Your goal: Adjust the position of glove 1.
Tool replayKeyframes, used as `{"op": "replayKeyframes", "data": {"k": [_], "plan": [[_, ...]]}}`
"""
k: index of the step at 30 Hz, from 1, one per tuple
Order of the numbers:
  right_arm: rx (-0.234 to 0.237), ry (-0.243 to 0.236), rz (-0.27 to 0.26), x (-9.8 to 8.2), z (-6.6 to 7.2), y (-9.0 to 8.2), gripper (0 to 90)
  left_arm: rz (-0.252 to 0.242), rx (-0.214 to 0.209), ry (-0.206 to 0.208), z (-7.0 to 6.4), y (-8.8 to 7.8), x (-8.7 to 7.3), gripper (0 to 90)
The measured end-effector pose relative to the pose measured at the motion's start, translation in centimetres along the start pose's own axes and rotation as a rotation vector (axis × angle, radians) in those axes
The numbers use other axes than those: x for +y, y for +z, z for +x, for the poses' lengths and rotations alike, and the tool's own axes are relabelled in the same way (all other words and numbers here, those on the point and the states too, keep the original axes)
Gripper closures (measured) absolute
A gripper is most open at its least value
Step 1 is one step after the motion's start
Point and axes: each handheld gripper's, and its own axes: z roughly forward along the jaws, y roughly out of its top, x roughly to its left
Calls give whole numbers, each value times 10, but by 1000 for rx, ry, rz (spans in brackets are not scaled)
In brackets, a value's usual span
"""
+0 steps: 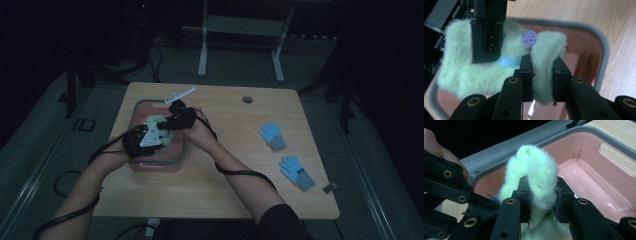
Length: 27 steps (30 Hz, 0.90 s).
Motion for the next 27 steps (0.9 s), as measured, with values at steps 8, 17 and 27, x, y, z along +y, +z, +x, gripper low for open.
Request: {"op": "replayKeyframes", "data": {"k": [8,17,27], "plan": [[-7,49,108,-13,-17,37,691,53,-84,-35,6,28,-15,737],[-35,11,136,-18,-20,33,578,197,-190,-38,13,52,-9,724],[-14,13,83,-25,-20,1,519,180,-116,-192,19,41,-7,246]]}}
